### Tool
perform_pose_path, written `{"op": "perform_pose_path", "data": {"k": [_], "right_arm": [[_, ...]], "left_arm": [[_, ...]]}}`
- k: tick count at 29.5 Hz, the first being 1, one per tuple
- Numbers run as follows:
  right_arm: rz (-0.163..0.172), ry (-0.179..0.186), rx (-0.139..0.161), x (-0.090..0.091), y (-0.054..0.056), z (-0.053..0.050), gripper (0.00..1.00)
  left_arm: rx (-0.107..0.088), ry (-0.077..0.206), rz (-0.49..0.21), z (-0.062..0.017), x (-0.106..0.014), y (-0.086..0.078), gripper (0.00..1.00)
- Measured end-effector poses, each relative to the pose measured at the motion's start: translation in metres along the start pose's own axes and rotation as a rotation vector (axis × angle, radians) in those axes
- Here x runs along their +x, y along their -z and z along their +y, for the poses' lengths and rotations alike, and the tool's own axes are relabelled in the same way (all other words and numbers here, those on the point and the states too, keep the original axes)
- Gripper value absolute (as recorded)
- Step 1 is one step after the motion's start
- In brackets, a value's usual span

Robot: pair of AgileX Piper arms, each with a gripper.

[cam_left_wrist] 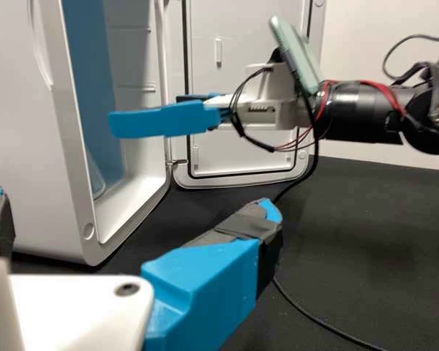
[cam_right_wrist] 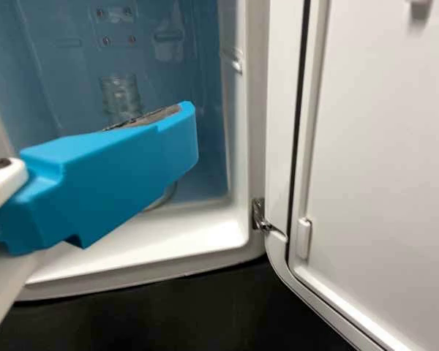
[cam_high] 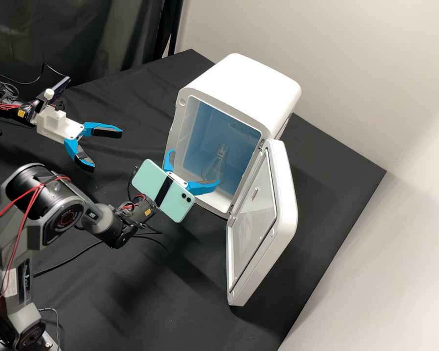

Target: Take the flask out of the incubator

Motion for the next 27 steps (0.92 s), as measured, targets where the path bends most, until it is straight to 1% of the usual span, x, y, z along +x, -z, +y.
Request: {"op": "perform_pose_path", "data": {"k": [2, 4, 7, 9, 12, 14, 16, 17, 19, 22, 25, 27], "right_arm": [[-0.006, 0.006, -0.032, 0.006, -0.003, -0.003, 1.0], [-0.012, 0.014, -0.074, 0.01, -0.006, -0.006, 1.0], [-0.034, 0.027, -0.107, 0.014, -0.013, -0.012, 1.0], [-0.06, 0.026, -0.114, 0.015, -0.018, -0.015, 1.0], [-0.084, 0.023, -0.119, 0.016, -0.022, -0.017, 1.0], [-0.093, 0.024, -0.13, 0.016, -0.024, -0.018, 1.0], [-0.101, 0.021, -0.136, 0.016, -0.024, -0.019, 1.0], [-0.102, 0.021, -0.132, 0.016, -0.023, -0.02, 1.0], [-0.095, 0.027, -0.139, 0.016, -0.021, -0.022, 1.0], [-0.086, 0.034, -0.14, 0.016, -0.019, -0.025, 1.0], [-0.07, 0.042, -0.14, 0.016, -0.013, -0.028, 1.0], [-0.057, 0.041, -0.141, 0.016, -0.009, -0.028, 1.0]], "left_arm": [[0.0, 0.0, 0.0, 0.0, 0.0, 0.0, 1.0], [0.0, 0.0, 0.0, 0.0, 0.0, 0.0, 1.0], [0.0, 0.0, 0.0, 0.0, 0.0, 0.0, 1.0], [0.0, 0.0, 0.0, 0.0, 0.0, 0.0, 1.0], [0.0, 0.0, 0.0, 0.0, 0.0, 0.0, 1.0], [0.001, -0.001, -0.003, 0.0003, 0.0, -0.001, 1.0], [0.0, -0.003, -0.005, 0.0007, 0.001, -0.002, 1.0], [0.0, -0.005, -0.009, 0.0009, 0.002, -0.003, 1.0], [0.0, -0.005, -0.009, 0.001, 0.002, -0.003, 1.0], [0.0, -0.005, -0.009, 0.001, 0.002, -0.003, 1.0], [0.0, -0.005, -0.009, 0.001, 0.002, -0.003, 1.0], [0.0, -0.005, -0.009, 0.001, 0.002, -0.003, 1.0]]}}
